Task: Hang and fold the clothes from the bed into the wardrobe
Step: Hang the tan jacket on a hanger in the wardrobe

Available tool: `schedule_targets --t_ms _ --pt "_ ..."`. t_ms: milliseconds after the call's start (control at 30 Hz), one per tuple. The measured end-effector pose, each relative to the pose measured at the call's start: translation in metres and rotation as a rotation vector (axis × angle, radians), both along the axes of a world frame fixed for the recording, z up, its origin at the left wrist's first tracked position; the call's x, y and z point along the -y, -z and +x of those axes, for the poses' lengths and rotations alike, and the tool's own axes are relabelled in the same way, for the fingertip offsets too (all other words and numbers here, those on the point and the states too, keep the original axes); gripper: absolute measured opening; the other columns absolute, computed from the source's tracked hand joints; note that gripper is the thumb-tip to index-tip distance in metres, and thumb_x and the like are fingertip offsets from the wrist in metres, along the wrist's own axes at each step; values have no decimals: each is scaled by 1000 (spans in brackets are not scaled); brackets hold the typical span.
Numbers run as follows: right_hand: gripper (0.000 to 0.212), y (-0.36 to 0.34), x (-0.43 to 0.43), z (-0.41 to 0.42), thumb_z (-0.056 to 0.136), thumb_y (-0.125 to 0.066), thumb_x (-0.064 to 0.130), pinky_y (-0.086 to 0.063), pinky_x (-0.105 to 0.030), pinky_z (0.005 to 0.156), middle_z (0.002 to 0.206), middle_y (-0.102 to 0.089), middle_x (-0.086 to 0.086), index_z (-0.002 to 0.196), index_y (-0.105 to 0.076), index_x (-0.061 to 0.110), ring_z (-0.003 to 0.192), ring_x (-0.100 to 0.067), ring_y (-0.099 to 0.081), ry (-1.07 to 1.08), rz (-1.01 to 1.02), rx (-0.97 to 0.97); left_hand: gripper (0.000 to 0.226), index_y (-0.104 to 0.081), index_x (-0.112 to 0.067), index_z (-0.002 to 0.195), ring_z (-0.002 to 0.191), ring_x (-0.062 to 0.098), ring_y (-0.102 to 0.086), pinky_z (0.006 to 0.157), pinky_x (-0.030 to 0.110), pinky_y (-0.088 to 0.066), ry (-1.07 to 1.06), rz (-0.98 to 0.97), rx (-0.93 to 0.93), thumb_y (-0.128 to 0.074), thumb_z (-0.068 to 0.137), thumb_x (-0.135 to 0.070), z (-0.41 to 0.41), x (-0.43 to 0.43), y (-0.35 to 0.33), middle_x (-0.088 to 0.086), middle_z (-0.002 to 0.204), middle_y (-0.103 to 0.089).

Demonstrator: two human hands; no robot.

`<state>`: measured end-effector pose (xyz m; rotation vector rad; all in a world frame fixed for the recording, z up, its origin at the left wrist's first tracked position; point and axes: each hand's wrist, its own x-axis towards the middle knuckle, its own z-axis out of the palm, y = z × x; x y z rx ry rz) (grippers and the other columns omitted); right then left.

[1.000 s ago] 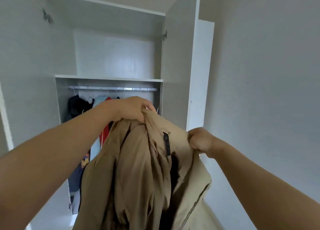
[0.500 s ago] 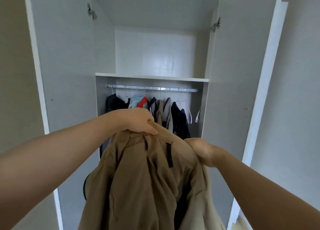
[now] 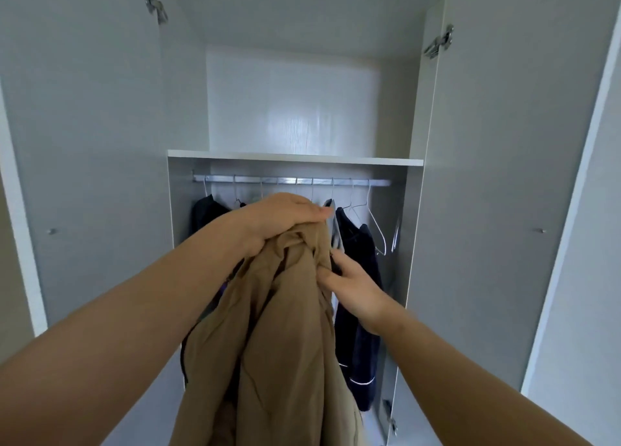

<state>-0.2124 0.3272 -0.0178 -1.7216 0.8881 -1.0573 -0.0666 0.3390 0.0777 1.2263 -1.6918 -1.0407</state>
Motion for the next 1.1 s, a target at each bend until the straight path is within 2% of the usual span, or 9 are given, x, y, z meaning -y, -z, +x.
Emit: schedule_targets --t_ms 100,233,367,467,600,700,767,900,1100 --pt "13 -4 16 9 93 -52 7 -50 -31 83 96 -63 -10 99 -63 3 89 -17 -60 68 -28 72 24 -64 -16 97 79 10 -61 68 18 -53 41 -78 213 -72 78 -27 20 17 1 -2 90 -64" --pt "17 -15 37 13 90 -53 2 -40 -27 63 80 -52 -8 76 -50 11 74 -18 -49 255 1 256 42 -55 -23 112 93 11 -54 80 24 -45 -25 -209 626 -74 76 -30 44 50 15 -4 105 -57" --pt "24 -27 55 19 90 -50 -1 -41 -27 60 71 -52 -4 71 -47 13 66 -15 -49 320 -64 366 22 -54 -18 98 96 23 -54 84 38 -46 -291 -370 622 -62 79 -28 58 79 52 4 102 -57" --pt "23 -34 75 22 92 -48 0 -45 -22 58 71 -55 0 73 -47 13 62 -9 -53 329 -81 453 47 -43 -31 124 116 28 -42 95 43 -34 -564 -397 753 -57 79 -36 68 102 86 3 126 -45" --pt "22 -40 102 22 93 -47 2 -46 -25 63 73 -56 0 75 -48 15 64 -10 -54 346 -96 477 78 -22 -32 142 128 32 -35 103 48 -34 -599 -118 486 -63 77 -45 71 124 120 7 143 -31" --pt "22 -36 128 18 93 -48 2 -44 -27 64 74 -56 -1 74 -49 15 66 -12 -53 364 -74 474 47 -46 -11 130 97 29 -58 84 42 -50 -394 294 -185 -61 88 -27 73 143 123 13 110 -59" --pt "22 -31 147 10 93 -48 3 -45 -27 63 73 -56 -1 74 -49 14 65 -12 -53 372 -33 486 28 -56 -10 119 83 26 -59 69 35 -50 -307 439 -432 -57 92 -18 72 156 120 12 93 -63" --pt "21 -23 196 -20 92 -51 7 -44 -28 64 76 -55 -2 73 -48 15 68 -15 -52 435 25 469 27 -57 -9 121 82 22 -60 69 32 -50 -319 293 -465 -50 96 -15 59 198 107 10 92 -64" --pt "10 -5 281 -61 90 -56 10 -44 -31 67 85 -59 -8 80 -53 12 76 -21 -55 445 78 280 27 -62 -15 112 108 30 -57 98 43 -45 -435 177 -667 -58 90 -29 29 280 71 16 114 -63"
